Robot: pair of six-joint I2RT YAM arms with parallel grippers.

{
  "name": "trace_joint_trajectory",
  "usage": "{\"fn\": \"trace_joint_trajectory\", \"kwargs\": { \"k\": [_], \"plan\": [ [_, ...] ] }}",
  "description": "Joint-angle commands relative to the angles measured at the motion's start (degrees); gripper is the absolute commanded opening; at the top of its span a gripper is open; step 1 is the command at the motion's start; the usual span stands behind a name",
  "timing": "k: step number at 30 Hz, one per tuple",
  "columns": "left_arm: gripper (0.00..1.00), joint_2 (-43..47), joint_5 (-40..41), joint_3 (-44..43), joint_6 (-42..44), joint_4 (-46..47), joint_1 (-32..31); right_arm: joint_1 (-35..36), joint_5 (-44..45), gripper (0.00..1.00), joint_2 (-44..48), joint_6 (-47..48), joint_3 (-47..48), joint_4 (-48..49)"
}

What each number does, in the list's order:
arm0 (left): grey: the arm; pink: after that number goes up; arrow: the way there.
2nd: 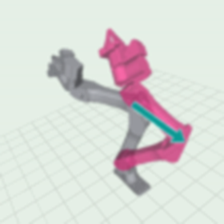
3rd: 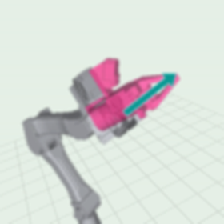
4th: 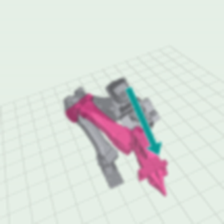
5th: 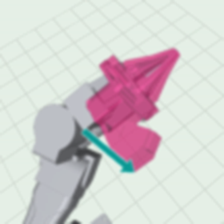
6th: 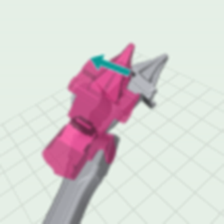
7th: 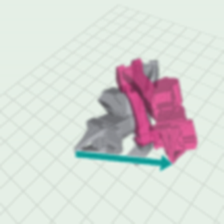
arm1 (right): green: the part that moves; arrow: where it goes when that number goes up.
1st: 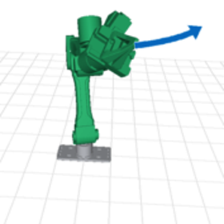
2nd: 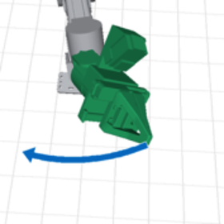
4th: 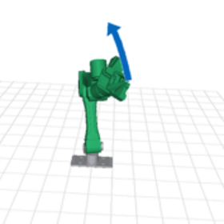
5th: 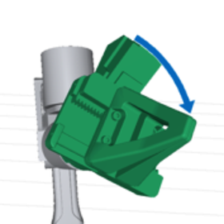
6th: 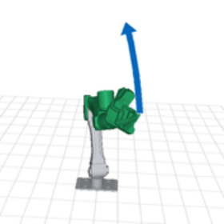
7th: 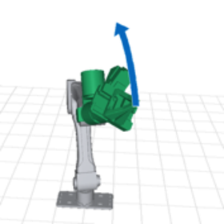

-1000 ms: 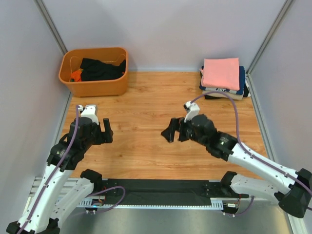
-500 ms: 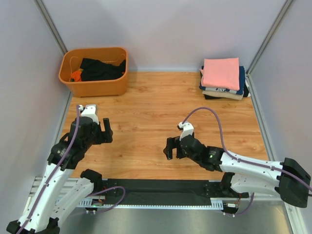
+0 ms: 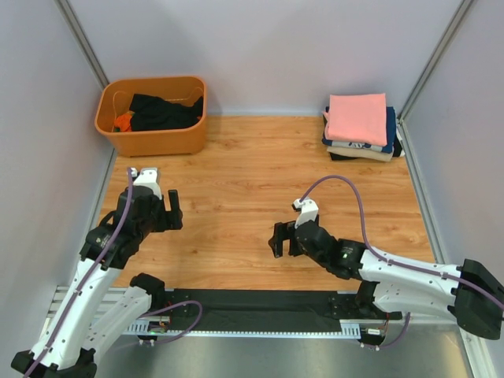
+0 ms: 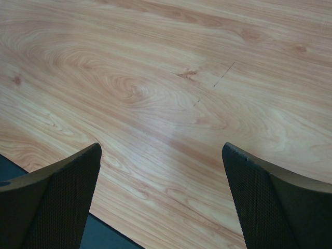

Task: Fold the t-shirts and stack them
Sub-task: Reset both grippers

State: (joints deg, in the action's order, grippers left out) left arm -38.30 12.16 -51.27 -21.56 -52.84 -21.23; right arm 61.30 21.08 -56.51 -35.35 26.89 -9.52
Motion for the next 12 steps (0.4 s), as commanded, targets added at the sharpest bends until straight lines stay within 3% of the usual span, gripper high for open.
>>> {"fn": "trace_joint_trajectory", "kwargs": {
  "k": [1, 12],
  "plan": [
    [0.89, 0.3, 0.8, 0.1, -0.1, 1.5, 0.3, -0.2, 2.6, 1.00, 0.7, -0.7, 0.0, 2.4],
    [0.89, 0.9, 0.8, 0.1, -0.1, 1.5, 0.3, -0.1, 2.1, 1.00, 2.1, -0.6, -0.5, 2.5]
  ]
}}
